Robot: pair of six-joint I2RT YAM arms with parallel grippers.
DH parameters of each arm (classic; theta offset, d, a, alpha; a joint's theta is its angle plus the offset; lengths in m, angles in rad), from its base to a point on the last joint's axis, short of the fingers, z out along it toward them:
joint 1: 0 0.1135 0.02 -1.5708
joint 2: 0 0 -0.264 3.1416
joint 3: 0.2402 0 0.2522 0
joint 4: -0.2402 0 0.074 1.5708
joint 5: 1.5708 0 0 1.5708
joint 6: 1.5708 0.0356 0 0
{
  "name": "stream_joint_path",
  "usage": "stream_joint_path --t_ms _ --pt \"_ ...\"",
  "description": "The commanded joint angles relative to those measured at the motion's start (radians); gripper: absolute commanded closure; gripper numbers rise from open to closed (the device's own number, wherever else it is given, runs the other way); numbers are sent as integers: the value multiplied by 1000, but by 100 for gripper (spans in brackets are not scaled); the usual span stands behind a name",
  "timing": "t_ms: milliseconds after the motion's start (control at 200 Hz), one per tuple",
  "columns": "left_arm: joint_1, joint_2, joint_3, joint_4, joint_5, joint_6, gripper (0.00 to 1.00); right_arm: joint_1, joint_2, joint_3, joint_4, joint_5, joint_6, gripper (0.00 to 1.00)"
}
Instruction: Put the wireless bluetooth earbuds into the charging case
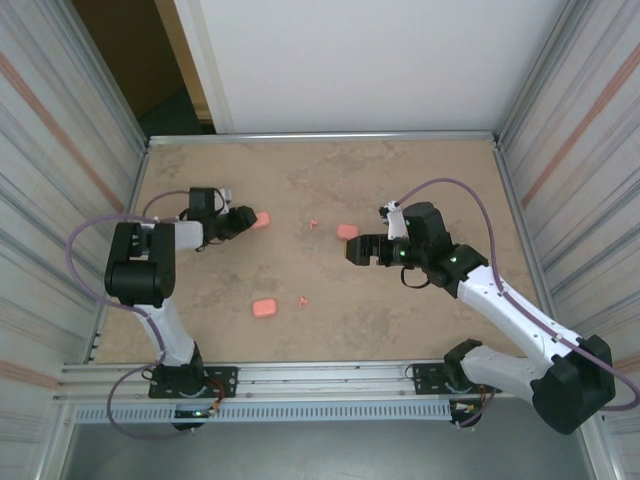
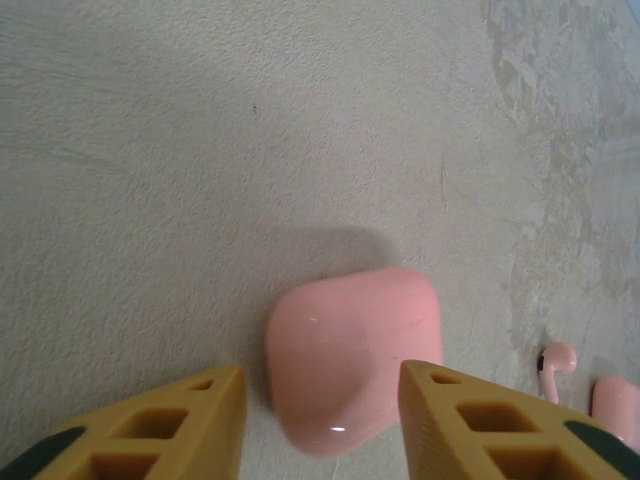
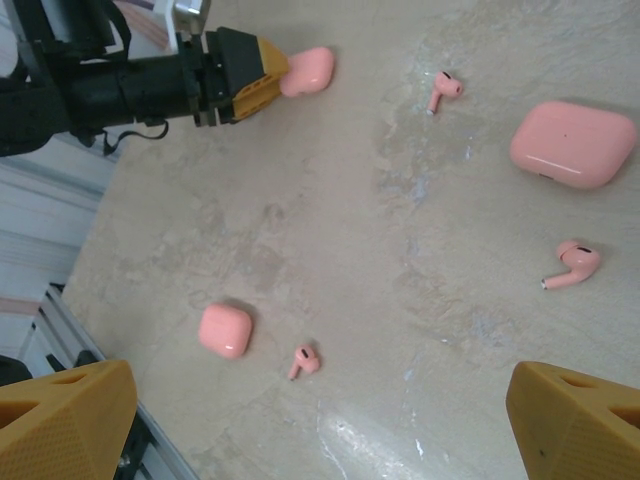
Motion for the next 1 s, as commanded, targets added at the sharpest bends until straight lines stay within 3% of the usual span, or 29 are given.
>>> stream_joint_path --t_ms 0,316,712,992 --pt "10 -19 -15 7 -23 3 52 -9 -24 -4 -18 10 -18 6" --pt "13 -120 -52 -16 -78 34 43 -15 -29 7 -28 10 -27 5" --pt "58 -305 -77 -65 -34 80 29 -38 -32 34 -54 4 -50 3" --pt "66 -476 -82 -158 -32 125 26 -43 -28 47 -46 -10 -56 1"
